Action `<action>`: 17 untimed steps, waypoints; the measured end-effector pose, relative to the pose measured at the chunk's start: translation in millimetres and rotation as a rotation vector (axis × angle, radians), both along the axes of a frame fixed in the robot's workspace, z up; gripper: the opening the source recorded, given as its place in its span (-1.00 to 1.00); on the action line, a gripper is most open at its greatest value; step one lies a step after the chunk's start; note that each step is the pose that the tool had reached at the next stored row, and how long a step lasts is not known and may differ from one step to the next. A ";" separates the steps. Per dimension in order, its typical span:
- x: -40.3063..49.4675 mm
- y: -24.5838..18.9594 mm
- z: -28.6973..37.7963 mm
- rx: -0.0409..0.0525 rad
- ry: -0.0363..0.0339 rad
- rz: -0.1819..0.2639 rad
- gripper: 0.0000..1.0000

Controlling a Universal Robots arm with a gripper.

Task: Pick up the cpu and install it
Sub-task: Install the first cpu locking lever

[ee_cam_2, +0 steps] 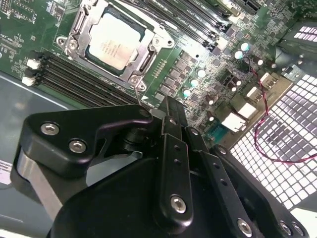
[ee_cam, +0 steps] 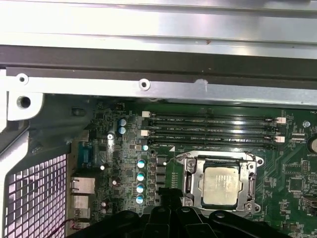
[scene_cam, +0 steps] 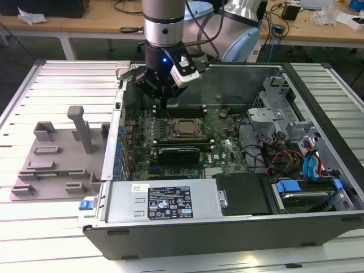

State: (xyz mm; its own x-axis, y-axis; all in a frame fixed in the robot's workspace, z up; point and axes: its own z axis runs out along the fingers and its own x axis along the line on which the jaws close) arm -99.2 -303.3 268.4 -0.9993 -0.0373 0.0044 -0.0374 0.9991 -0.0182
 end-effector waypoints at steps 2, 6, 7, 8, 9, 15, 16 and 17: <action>-1.2 0.0 -0.2 0.0000 0.0000 0.000 -0.79; -4.4 2.4 -1.4 0.0000 0.0000 0.000 -0.79; -4.9 3.2 -1.7 -0.0001 0.0001 0.000 -0.79; -5.9 4.7 -2.2 0.0000 0.0000 0.000 -0.79; -6.7 5.5 -2.5 0.0001 0.0000 0.000 -0.79; -11.4 12.2 -4.3 -0.0001 0.0000 0.000 -0.79; -11.5 14.7 -4.7 0.0000 0.0001 0.000 -0.79; -11.6 16.9 -5.0 -0.0001 0.0001 0.000 -0.79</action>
State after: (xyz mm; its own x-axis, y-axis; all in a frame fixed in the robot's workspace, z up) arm -110.8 -286.4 263.3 -0.9993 -0.0373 0.0044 -0.0374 0.9991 -0.0183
